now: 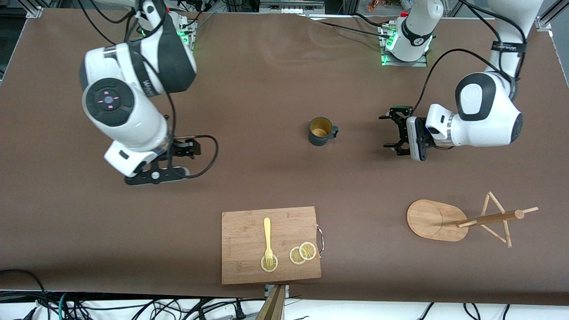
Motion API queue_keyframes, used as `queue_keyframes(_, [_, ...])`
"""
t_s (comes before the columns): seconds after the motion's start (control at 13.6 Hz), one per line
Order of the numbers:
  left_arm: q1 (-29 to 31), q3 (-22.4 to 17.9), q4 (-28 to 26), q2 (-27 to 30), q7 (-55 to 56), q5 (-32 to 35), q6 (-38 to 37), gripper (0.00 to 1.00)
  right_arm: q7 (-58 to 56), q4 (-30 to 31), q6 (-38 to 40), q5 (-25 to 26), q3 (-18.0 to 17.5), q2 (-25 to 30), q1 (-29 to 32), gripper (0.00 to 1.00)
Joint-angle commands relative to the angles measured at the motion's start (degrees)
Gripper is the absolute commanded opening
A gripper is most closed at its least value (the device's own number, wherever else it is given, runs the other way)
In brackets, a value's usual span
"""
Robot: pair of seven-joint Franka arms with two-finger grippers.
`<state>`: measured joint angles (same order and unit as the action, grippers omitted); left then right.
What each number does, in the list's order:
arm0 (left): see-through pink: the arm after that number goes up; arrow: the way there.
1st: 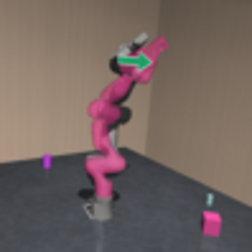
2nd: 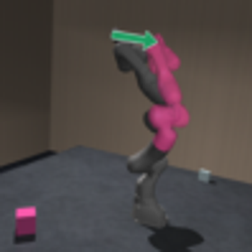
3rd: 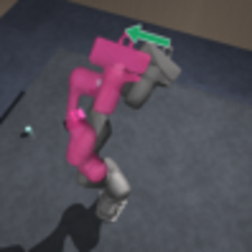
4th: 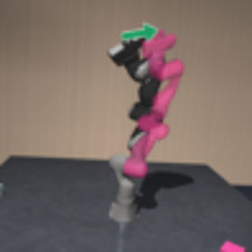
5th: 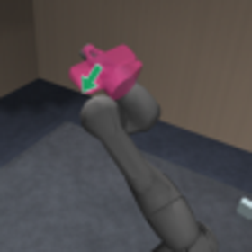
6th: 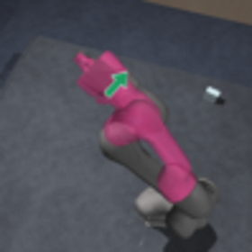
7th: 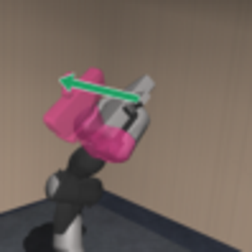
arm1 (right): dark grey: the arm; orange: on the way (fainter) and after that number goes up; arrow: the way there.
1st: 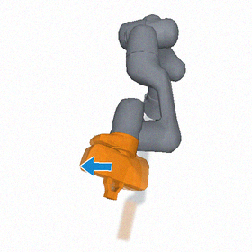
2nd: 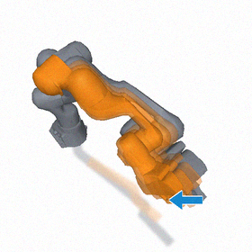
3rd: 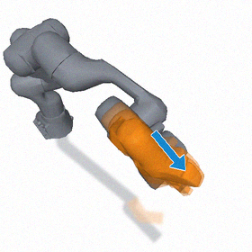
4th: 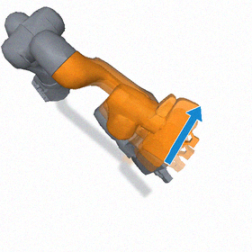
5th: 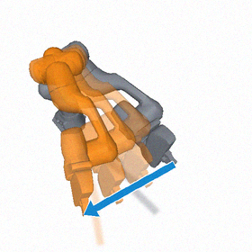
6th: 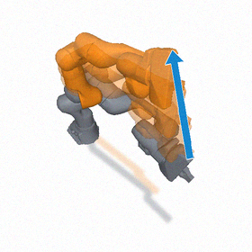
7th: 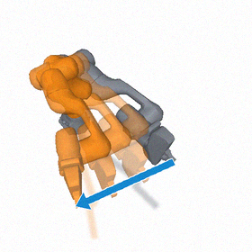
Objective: Pass cup and hang on rack
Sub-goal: 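Grasp the mug handle with the left gripper while the right gripper withdraws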
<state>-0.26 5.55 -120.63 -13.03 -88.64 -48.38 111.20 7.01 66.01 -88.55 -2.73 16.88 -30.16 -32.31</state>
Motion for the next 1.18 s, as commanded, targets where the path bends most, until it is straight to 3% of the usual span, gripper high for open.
queue_keyframes(0.0, [-0.44, 0.51, -7.67, 0.91, -20.79, -12.55, 5.24, 1.00, -4.11, 1.49, 1.36, 0.01, -0.61, 3.17, 4.52, 1.00])
queue_keyframes(0.15, [-0.53, 1.30, -9.45, -5.04, -40.09, -25.04, 5.26, 1.00, -4.02, 4.90, 1.01, -0.34, -1.05, 6.76, 8.13, 1.00])
queue_keyframes(0.37, [-0.53, 2.88, -9.10, -16.72, -67.21, -40.35, 2.11, 1.00, -4.46, 9.13, 1.18, 1.06, -4.91, 12.04, 13.93, 1.00])
queue_keyframes(0.51, [-0.27, 4.56, -8.57, -20.36, -73.32, -44.25, 0.16, 1.00, -4.55, 10.54, 1.27, 1.06, -5.80, 16.16, 18.23, 1.00])
queue_keyframes(0.73, [-0.79, 4.73, -8.22, -23.08, -74.39, -44.52, -2.38, 1.00, -4.29, 12.91, 0.92, 1.06, -5.89, 21.87, 22.90, 1.00])
queue_keyframes(0.88, [-0.27, 4.73, -5.94, -26.07, -77.19, -44.52, -4.67, 0.87, -4.38, 15.98, 0.92, 0.89, -6.32, 25.74, 25.62, 1.00])
queue_keyframes(1.1, [-0.09, 4.73, -5.23, -27.13, -77.91, -44.52, -5.03, 0.47, -4.46, 19.24, 1.27, 1.06, -9.04, 27.96, 30.80, 1.00])
